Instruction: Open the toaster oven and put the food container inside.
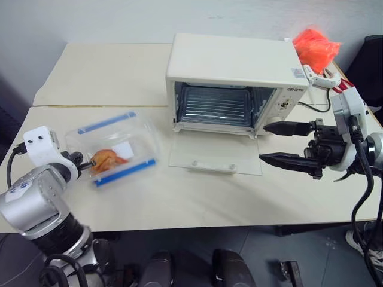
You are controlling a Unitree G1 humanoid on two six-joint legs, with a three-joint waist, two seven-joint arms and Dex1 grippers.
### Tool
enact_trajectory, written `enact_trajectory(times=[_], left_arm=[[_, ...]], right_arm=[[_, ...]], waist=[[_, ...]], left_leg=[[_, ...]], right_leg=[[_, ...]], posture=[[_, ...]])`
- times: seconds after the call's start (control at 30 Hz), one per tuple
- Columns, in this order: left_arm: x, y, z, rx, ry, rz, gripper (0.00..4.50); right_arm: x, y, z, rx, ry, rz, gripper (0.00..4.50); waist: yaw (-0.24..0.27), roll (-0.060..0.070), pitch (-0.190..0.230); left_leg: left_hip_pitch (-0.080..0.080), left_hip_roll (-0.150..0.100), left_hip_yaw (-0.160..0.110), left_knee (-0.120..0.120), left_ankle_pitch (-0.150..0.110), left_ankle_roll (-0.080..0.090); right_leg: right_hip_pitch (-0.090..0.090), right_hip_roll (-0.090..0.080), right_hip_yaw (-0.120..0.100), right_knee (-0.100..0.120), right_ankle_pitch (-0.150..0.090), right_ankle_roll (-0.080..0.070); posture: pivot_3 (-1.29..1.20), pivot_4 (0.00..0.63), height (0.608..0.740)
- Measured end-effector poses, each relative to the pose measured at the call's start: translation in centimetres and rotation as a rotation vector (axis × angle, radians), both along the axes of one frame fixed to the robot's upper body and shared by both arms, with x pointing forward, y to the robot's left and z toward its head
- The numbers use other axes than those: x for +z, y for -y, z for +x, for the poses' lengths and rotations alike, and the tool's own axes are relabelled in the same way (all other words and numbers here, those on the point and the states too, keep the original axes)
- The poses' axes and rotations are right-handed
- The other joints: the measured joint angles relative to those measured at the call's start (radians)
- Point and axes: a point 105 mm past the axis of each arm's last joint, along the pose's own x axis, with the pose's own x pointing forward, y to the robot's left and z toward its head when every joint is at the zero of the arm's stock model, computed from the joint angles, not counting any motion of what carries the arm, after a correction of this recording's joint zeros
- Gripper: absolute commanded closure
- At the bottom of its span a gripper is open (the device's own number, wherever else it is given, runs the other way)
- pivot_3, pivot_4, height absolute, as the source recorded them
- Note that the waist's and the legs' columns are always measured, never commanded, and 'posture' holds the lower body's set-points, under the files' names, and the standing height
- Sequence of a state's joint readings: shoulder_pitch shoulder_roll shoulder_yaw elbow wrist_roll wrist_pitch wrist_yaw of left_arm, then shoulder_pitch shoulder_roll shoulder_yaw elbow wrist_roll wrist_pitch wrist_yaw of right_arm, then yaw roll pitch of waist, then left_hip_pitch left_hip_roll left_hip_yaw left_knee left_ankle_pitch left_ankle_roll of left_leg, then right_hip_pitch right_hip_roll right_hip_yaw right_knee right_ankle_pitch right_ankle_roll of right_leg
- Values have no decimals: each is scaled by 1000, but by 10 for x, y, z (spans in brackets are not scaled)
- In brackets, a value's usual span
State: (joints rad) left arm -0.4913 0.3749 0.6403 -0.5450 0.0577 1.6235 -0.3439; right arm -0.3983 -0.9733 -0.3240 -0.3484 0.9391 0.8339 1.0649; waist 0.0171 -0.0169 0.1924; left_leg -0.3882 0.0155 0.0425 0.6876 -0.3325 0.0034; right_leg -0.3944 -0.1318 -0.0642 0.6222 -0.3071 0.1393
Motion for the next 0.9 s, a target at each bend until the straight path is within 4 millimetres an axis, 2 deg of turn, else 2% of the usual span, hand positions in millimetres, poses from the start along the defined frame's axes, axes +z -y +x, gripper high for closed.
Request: enact_trajectory(times=[0.17,0.33,0.43,0.63,0.9], left_arm=[[20,24,4,-270,22,46,4299],[42,68,24,-512,48,28,4299],[49,93,33,-620,27,21,4299],[54,149,54,-756,-42,-17,4299],[57,185,70,-775,-115,-12,4299]], right_arm=[[-8,5,1,-38,-11,-11,0],[-14,8,-4,-65,-10,-23,0],[-16,12,-6,-102,-11,-22,0],[-19,18,-11,-156,-6,-25,0],[-21,24,-16,-219,4,-12,0]], waist=[[10,0,0],[10,0,0],[6,0,0],[9,-1,0],[9,0,0]], left_leg=[[0,-1,-2,0,0,1],[-1,-2,-4,0,1,1],[-1,-2,-3,-1,1,1],[-1,-4,-3,-1,2,1],[0,-6,-2,-1,2,0]], right_leg=[[1,-2,0,0,0,0],[2,-2,0,-1,0,1],[1,-2,0,0,0,1],[1,-1,0,0,1,1],[1,0,0,0,1,1]], posture=[[0,150,740],[0,150,740],[0,150,740],[0,150,740],[0,150,740]])
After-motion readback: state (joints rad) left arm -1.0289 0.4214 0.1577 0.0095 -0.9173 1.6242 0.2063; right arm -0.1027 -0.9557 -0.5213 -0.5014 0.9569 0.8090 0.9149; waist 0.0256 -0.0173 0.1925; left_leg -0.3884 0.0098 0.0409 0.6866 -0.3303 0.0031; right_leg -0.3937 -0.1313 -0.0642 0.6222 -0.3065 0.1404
